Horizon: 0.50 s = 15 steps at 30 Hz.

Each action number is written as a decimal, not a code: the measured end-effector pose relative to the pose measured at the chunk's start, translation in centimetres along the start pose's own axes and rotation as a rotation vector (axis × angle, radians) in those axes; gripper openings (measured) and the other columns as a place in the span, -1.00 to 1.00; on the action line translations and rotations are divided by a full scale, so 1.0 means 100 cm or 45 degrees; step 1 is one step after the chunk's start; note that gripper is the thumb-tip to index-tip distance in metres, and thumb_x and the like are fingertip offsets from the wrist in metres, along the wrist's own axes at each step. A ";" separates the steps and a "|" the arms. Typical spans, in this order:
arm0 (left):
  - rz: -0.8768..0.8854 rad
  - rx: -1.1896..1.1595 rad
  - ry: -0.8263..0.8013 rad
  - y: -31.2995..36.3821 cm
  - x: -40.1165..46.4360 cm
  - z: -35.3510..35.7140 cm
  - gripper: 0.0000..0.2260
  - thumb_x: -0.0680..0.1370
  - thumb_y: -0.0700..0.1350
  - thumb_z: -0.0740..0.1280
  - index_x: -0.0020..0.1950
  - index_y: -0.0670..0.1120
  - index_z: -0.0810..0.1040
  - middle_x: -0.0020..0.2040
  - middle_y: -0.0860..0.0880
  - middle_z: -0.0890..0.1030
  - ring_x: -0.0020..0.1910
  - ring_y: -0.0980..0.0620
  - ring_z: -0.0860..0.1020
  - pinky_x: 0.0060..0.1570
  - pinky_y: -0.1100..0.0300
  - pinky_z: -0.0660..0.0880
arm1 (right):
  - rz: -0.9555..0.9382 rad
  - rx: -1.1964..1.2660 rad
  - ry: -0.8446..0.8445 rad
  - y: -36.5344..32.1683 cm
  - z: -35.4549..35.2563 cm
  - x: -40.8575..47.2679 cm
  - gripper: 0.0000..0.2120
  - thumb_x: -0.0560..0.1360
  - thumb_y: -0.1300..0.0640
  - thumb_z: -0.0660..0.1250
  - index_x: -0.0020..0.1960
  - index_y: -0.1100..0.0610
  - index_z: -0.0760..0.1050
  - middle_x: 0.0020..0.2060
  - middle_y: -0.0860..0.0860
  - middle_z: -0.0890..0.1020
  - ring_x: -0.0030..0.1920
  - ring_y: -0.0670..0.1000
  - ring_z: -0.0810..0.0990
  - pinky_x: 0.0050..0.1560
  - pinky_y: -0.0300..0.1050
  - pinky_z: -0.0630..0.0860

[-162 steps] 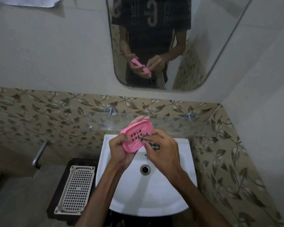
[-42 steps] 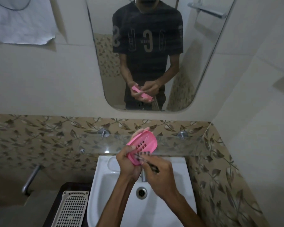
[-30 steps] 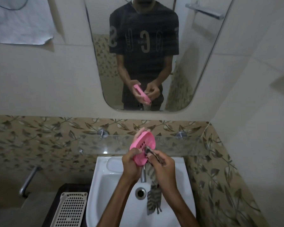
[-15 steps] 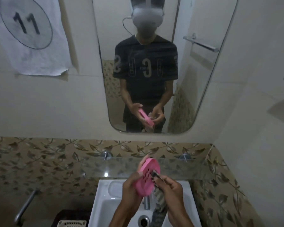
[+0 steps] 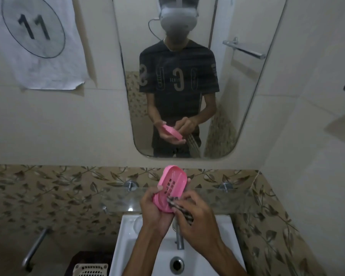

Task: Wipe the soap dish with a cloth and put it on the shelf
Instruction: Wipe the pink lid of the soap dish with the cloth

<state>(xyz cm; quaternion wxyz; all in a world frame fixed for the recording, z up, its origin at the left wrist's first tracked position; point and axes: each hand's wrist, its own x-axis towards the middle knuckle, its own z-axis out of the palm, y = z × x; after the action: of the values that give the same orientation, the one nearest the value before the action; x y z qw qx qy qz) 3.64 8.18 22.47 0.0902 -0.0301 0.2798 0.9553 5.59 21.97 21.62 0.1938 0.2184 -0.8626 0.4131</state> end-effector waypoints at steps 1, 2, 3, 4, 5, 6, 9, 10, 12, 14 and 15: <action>0.008 0.015 -0.019 0.001 0.001 0.003 -0.35 0.18 -0.09 0.60 0.23 -0.31 0.66 0.18 -0.37 0.66 0.09 -0.26 0.69 0.10 -0.06 0.65 | 0.005 -0.019 0.020 0.001 -0.002 0.004 -0.81 0.54 0.10 0.42 0.14 -0.07 0.66 0.00 -0.12 0.56 -0.09 -0.19 0.56 -0.12 -0.37 0.57; 0.014 0.035 -0.034 -0.001 0.003 0.005 -0.37 0.17 -0.10 0.59 0.20 -0.33 0.67 0.18 -0.37 0.66 0.08 -0.25 0.69 0.10 -0.05 0.63 | 0.051 -0.034 0.090 0.003 -0.005 0.009 -0.82 0.52 0.15 0.47 0.11 -0.01 0.68 -0.03 -0.11 0.57 -0.11 -0.19 0.56 -0.12 -0.38 0.57; 0.019 0.050 -0.036 -0.003 0.005 0.007 -0.41 0.16 -0.11 0.59 0.14 -0.33 0.69 0.14 -0.36 0.66 0.04 -0.23 0.69 0.07 -0.03 0.63 | 0.109 -0.048 0.165 0.005 -0.008 0.013 -0.82 0.49 0.20 0.51 0.08 0.03 0.70 -0.07 -0.10 0.57 -0.13 -0.19 0.55 -0.13 -0.41 0.55; 0.023 0.056 -0.021 -0.005 0.006 0.008 -0.44 0.14 -0.12 0.59 0.09 -0.33 0.71 0.11 -0.35 0.65 0.01 -0.22 0.68 0.03 -0.02 0.64 | 0.139 -0.058 0.201 0.005 -0.009 0.015 -0.83 0.48 0.22 0.53 0.05 0.06 0.71 -0.09 -0.11 0.56 -0.14 -0.21 0.53 -0.14 -0.46 0.51; 0.031 0.064 0.009 -0.005 0.007 0.007 -0.43 0.13 -0.11 0.59 0.09 -0.33 0.70 0.10 -0.36 0.65 0.00 -0.23 0.67 0.03 -0.04 0.63 | 0.121 -0.053 0.180 0.003 -0.008 0.015 -0.84 0.47 0.22 0.53 0.04 0.05 0.70 -0.10 -0.12 0.54 -0.15 -0.23 0.52 -0.14 -0.50 0.47; 0.037 0.080 0.036 -0.003 0.008 0.005 -0.38 0.12 -0.10 0.60 0.12 -0.34 0.68 0.11 -0.37 0.64 0.02 -0.25 0.65 0.05 -0.08 0.60 | 0.071 -0.041 0.121 0.001 -0.006 0.013 -0.84 0.47 0.20 0.50 0.03 0.03 0.69 -0.08 -0.14 0.53 -0.14 -0.25 0.52 -0.14 -0.50 0.46; 0.022 0.111 0.057 -0.001 0.009 0.005 -0.41 0.14 -0.13 0.57 0.11 -0.35 0.67 0.08 -0.36 0.61 -0.01 -0.25 0.60 -0.03 -0.05 0.59 | 0.032 -0.069 0.097 0.003 -0.010 0.019 -0.84 0.49 0.20 0.50 0.03 0.00 0.70 -0.08 -0.18 0.52 -0.15 -0.22 0.51 -0.15 -0.42 0.51; 0.011 0.089 0.037 -0.003 0.010 0.005 -0.50 0.16 -0.15 0.54 0.05 -0.33 0.70 0.04 -0.33 0.62 -0.06 -0.20 0.61 -0.08 -0.01 0.61 | 0.094 -0.082 0.159 0.005 -0.012 0.022 -0.84 0.49 0.22 0.52 0.03 0.03 0.71 -0.10 -0.17 0.51 -0.18 -0.22 0.50 -0.17 -0.42 0.49; 0.001 0.066 0.034 -0.006 0.010 0.000 -0.54 0.18 -0.14 0.53 0.03 -0.30 0.72 -0.02 -0.29 0.64 -0.10 -0.17 0.62 -0.11 0.02 0.63 | 0.111 -0.081 0.139 0.004 -0.012 0.020 -0.87 0.48 0.22 0.51 0.01 0.06 0.70 -0.11 -0.15 0.49 -0.18 -0.27 0.48 -0.17 -0.47 0.47; 0.017 0.095 0.047 -0.003 0.009 -0.002 -0.41 0.11 -0.08 0.61 0.08 -0.31 0.70 -0.02 -0.30 0.64 -0.10 -0.20 0.63 -0.14 0.02 0.63 | -0.030 -0.051 -0.036 0.000 -0.006 0.011 -0.89 0.48 0.17 0.45 -0.01 0.03 0.67 -0.07 -0.14 0.52 -0.12 -0.25 0.52 -0.13 -0.41 0.54; 0.014 0.117 0.045 -0.002 0.008 -0.001 -0.36 0.09 -0.06 0.63 0.10 -0.32 0.69 0.00 -0.31 0.63 -0.09 -0.21 0.62 -0.13 0.01 0.63 | -0.053 -0.049 -0.066 0.001 -0.006 0.010 -0.89 0.49 0.15 0.43 -0.01 0.02 0.67 -0.06 -0.13 0.54 -0.11 -0.23 0.53 -0.13 -0.36 0.56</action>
<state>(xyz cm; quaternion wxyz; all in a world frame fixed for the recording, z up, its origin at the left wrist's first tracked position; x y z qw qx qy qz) 2.92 8.46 22.19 0.0814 -0.0413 0.3251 0.9412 4.81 22.31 22.45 0.1841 0.2431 -0.8703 0.3867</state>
